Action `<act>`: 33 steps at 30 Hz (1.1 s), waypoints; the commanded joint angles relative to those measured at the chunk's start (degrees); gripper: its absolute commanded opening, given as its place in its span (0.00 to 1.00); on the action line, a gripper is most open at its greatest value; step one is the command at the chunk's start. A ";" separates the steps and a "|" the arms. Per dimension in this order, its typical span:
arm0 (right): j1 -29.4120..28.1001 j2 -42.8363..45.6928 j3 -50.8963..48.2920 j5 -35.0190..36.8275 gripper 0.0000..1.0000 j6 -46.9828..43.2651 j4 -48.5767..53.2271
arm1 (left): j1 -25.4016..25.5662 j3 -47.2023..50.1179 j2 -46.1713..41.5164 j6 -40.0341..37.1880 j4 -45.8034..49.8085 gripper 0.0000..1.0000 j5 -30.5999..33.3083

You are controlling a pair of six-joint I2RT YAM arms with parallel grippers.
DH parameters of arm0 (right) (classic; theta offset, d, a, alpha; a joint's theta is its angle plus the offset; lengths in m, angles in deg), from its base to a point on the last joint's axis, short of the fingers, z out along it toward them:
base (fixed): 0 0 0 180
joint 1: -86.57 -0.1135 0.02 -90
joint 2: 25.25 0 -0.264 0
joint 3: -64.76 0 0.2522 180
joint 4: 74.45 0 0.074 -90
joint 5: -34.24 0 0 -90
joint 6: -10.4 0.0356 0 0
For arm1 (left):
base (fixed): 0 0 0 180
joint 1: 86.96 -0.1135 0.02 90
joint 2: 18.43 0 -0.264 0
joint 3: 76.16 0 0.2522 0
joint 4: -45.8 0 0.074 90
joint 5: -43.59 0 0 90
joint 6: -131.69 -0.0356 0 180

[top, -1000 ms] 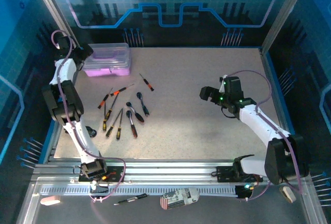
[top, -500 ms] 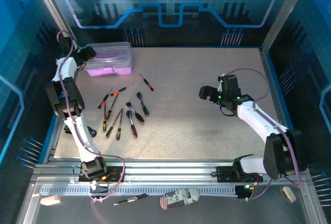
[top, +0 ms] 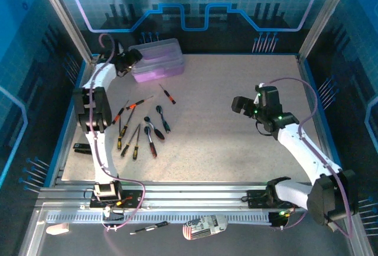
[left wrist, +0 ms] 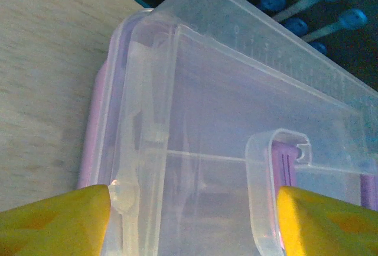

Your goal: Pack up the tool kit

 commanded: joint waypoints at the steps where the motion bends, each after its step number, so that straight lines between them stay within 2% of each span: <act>1: 0.13 2.18 -1.65 1.65 1.00 -0.82 3.02 | 3.53 1.41 -0.54 3.30 -1.30 0.73 -2.85; 14: 3.05 5.88 -1.78 1.27 1.00 -1.77 4.25 | 17.35 -2.58 1.42 -1.01 3.27 0.69 -2.78; 24: 6.62 8.30 -1.22 -0.35 1.00 -2.89 4.96 | 24.90 5.20 -4.42 -0.90 3.59 0.66 -3.41; 30: 8.11 8.67 -0.76 -2.02 1.00 -3.06 4.68 | 29.40 13.81 -10.44 -0.35 0.22 0.65 -1.73; 33: 8.26 8.94 -0.17 -2.61 1.00 -3.15 4.92 | 30.02 14.82 -12.40 1.53 -0.33 0.65 -4.77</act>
